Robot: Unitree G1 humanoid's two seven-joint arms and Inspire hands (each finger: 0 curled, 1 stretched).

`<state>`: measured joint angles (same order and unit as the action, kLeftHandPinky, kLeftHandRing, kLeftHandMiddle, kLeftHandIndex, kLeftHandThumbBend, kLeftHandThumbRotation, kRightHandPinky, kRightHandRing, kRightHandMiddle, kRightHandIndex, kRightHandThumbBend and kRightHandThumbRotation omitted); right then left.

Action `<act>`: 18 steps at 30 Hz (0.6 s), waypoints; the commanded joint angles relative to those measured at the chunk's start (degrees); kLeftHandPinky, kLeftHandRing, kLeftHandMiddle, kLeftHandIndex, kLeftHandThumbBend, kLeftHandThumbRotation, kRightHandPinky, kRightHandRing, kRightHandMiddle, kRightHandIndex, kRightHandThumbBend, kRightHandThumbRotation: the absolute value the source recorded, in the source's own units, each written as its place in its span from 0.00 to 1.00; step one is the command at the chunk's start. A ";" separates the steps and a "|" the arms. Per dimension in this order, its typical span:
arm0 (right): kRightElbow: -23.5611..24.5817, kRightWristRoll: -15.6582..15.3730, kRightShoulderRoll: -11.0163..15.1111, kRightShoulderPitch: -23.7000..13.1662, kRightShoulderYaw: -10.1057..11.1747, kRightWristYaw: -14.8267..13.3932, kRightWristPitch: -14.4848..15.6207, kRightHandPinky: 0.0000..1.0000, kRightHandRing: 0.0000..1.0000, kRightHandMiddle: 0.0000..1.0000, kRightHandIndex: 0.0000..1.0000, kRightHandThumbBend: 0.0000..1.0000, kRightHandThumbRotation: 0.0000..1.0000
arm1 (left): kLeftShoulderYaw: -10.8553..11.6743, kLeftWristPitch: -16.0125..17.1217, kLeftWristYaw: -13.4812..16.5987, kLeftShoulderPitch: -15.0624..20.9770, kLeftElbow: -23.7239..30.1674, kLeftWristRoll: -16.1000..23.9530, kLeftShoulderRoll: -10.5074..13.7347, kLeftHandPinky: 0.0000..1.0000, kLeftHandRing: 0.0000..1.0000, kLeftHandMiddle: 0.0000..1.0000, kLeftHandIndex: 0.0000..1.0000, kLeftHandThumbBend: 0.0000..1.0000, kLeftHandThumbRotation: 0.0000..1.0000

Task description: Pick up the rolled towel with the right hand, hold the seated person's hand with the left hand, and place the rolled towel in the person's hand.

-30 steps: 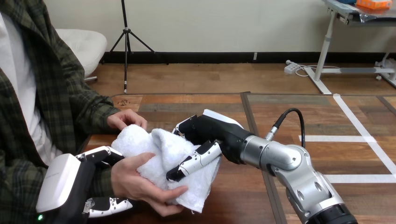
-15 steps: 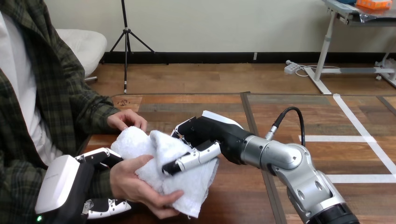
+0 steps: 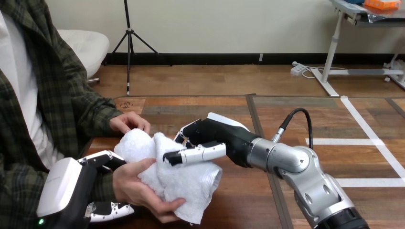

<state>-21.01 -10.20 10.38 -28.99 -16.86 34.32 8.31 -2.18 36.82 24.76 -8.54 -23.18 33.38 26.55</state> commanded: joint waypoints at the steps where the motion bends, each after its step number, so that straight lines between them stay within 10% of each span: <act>1: 3.06 0.79 -1.50 -3.24 -0.43 -0.05 -1.62 0.89 0.99 0.99 0.99 1.00 0.61 | -1.86 1.71 -0.57 5.55 -0.46 -0.53 -1.43 0.47 0.51 0.55 0.58 0.93 0.03; 18: 6.35 4.82 0.81 -0.86 4.23 -1.14 -1.81 0.92 1.00 1.00 1.00 1.00 0.67 | -2.06 1.99 -0.85 8.41 -3.29 -0.47 -1.03 0.51 0.55 0.58 0.61 0.95 0.09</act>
<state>-18.85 -7.86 11.91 -28.34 -14.45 33.47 8.19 -2.47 36.93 24.34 -5.51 -25.82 33.31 26.40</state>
